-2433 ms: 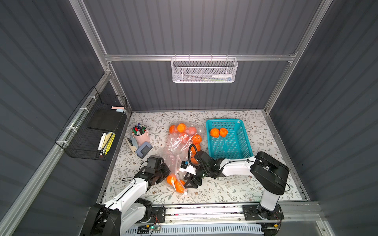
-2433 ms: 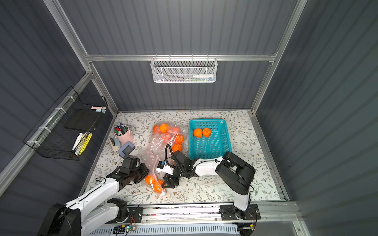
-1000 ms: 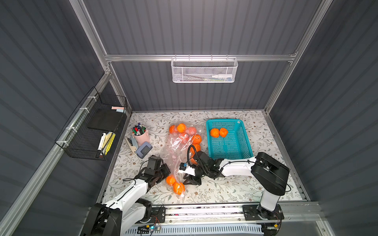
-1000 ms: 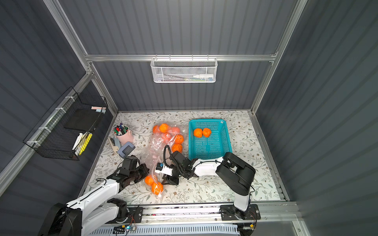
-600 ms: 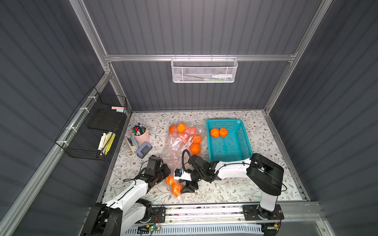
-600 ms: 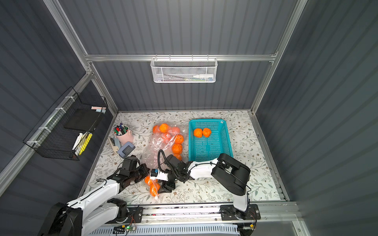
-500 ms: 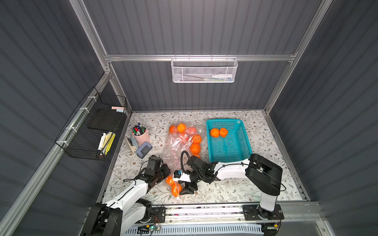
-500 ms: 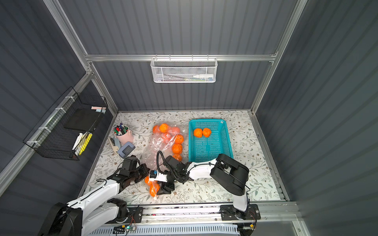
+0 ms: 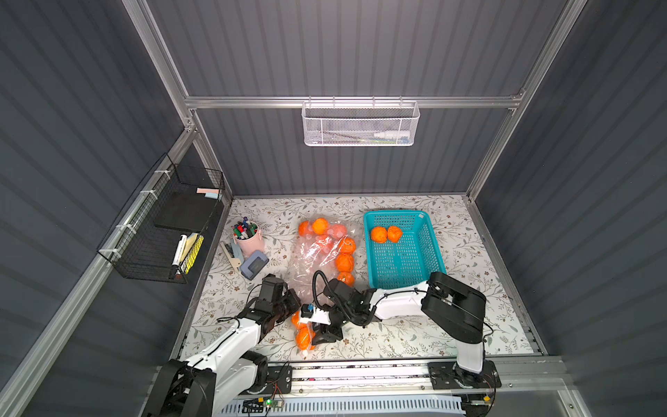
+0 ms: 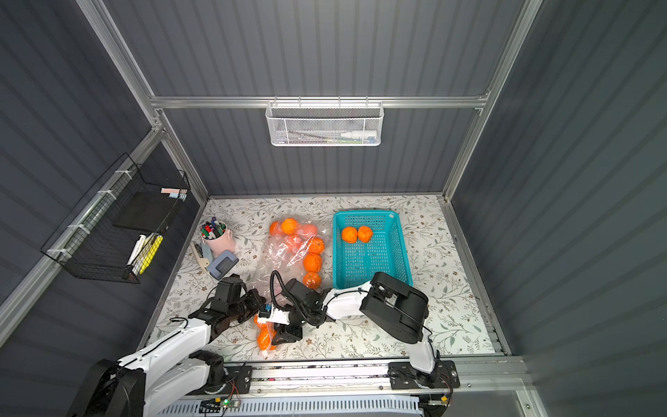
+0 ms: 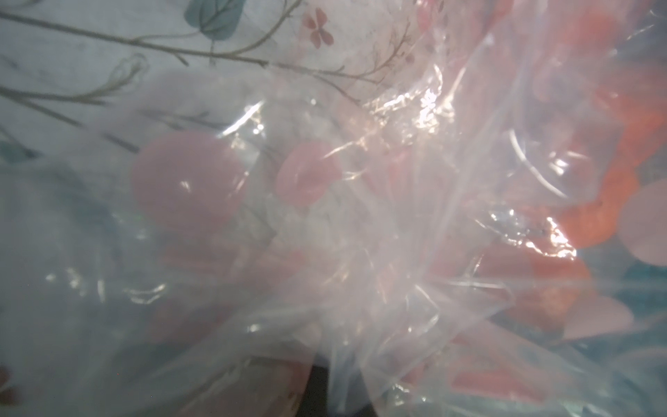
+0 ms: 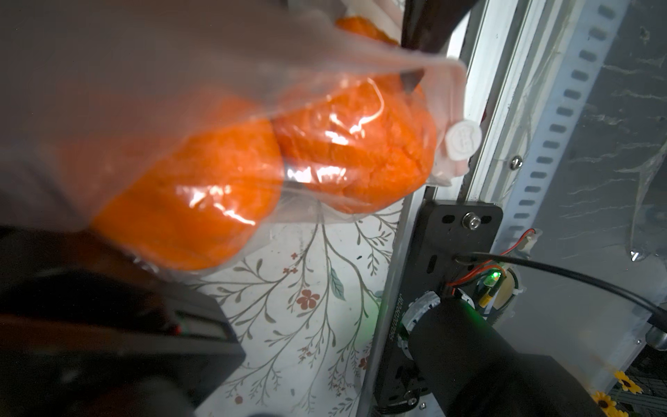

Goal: Open the zip-top bag and take out the orange
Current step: Pick up the orange from the zipper food storage bag, then place the orange in the basket.

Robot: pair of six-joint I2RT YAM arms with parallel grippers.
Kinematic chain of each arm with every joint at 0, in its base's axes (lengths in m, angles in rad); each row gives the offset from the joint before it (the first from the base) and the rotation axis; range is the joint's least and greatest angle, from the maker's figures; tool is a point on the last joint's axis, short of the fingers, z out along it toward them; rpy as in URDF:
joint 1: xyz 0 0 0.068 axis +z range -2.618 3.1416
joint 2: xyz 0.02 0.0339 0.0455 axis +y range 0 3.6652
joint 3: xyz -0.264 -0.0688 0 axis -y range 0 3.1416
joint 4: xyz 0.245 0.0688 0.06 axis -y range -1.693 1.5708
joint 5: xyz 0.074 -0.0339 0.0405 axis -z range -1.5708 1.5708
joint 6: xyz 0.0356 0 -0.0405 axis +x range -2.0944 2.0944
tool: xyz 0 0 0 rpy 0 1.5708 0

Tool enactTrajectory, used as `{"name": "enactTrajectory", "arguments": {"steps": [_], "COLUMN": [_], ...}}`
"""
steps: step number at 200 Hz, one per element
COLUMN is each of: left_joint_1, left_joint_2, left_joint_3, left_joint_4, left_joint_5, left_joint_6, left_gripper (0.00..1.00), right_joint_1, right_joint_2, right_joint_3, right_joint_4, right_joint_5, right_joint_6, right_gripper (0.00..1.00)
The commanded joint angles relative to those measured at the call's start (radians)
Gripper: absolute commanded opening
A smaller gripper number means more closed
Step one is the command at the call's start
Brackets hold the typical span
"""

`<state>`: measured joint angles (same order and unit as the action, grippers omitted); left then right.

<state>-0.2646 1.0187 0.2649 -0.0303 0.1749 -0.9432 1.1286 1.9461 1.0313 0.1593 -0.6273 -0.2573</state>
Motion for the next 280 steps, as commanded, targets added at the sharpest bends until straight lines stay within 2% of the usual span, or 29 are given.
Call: {"name": "enactTrajectory", "arguments": {"steps": [1, 34, 66, 107, 159, 180, 208, 230, 261, 280], "left_joint_1": [0.002, 0.002, 0.002, 0.002, 0.002, 0.002, 0.002, 0.002, 0.002, 0.003], "left_joint_2": [-0.006, -0.006, -0.02, -0.05, -0.051, -0.046, -0.048, -0.051, -0.053, -0.054], "left_joint_3": [-0.017, -0.008, -0.005, -0.012, -0.019, -0.017, -0.019, -0.021, -0.021, -0.023], "left_joint_4": [-0.036, -0.043, -0.052, -0.071, -0.064, -0.062, -0.062, -0.062, -0.063, -0.059], "left_joint_5": [0.001, 0.003, -0.005, -0.018, -0.021, -0.02, -0.021, -0.02, -0.018, -0.018], "left_joint_6": [0.001, 0.006, 0.007, 0.003, -0.001, 0.0, 0.0, 0.0, 0.001, -0.001], "left_gripper": [0.0, 0.0, 0.0, 0.0, 0.0, 0.0, 0.0, 0.0, 0.0, 0.0], "right_joint_1": [0.002, -0.032, -0.087, -0.125, -0.138, -0.157, -0.283, -0.4, -0.649, -0.756], "right_joint_2": [-0.041, -0.124, -0.211, -0.283, -0.411, -0.478, -0.563, -0.587, -0.525, -0.461], "right_joint_3": [-0.04, -0.104, -0.154, -0.167, -0.166, -0.151, -0.149, -0.104, -0.016, 0.019], "right_joint_4": [-0.009, -0.028, -0.042, -0.098, -0.115, -0.165, -0.223, -0.328, -0.453, -0.473], "right_joint_5": [0.013, 0.08, 0.133, 0.401, 0.35, 0.408, 0.396, 0.494, 0.586, 0.628], "right_joint_6": [-0.01, -0.003, 0.02, 0.085, 0.131, 0.177, 0.22, 0.221, 0.296, 0.328], "right_gripper": [0.36, 0.27, 0.26, 0.25, 0.24, 0.24, 0.23, 0.23, 0.25, 0.26]}}
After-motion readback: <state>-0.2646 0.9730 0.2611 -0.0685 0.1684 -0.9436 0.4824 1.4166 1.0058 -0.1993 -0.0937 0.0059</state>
